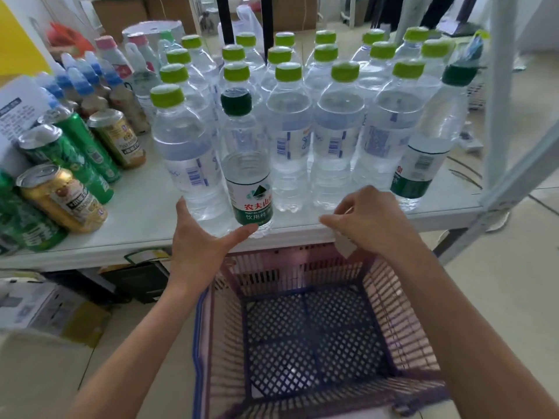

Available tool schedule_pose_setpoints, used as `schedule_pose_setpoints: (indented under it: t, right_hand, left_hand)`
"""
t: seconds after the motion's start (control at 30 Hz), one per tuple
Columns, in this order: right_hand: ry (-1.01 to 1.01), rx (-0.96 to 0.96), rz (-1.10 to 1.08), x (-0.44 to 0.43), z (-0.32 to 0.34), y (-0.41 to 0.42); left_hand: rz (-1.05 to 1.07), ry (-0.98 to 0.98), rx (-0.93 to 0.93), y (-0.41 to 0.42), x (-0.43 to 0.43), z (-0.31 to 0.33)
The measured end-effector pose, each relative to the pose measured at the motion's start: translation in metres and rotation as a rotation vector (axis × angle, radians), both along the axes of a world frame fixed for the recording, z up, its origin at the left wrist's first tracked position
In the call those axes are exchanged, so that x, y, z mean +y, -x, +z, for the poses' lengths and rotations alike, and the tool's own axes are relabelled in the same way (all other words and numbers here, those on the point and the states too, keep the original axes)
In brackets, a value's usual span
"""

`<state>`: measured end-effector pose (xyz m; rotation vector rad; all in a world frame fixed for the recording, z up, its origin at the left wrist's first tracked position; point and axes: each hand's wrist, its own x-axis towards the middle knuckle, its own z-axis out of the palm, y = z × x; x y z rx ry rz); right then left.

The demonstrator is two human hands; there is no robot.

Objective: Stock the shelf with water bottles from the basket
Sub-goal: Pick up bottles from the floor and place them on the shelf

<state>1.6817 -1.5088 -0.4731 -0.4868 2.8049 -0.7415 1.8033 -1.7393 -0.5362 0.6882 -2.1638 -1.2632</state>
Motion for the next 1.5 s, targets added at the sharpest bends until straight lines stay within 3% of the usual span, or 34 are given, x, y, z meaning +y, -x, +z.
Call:
schedule_pose_setpoints:
  t: [0.57,0.67,0.8,0.9,1.07,1.5]
  right_hand:
    - [0.126,0.225,-0.135,0.014,-0.028,0.023]
    - [0.156,0.188,-0.093,0.019,-0.024,0.022]
    - [0.139,0.004,-0.014,0.041,-0.008,0.029]
    - [0.102,-0.054,-0.149,0.062,-0.006,0.038]
    - [0.039,0.044,-0.349,0.063,-0.018,0.045]
    - [0.142,0.105,-0.306,0.052,-0.028,0.049]
  left_hand:
    - [0.042,0.056,-0.005,0.006,0.001,0.003]
    - [0.049,0.074,-0.018,0.005,0.000,0.005]
    - [0.043,0.089,-0.014,0.004,0.001,0.007]
    - [0.038,0.094,-0.004,0.006,0.000,0.007]
    - [0.004,0.066,-0.017,0.008,-0.003,0.006]
    - [-0.004,0.085,-0.022,0.009,-0.004,0.005]
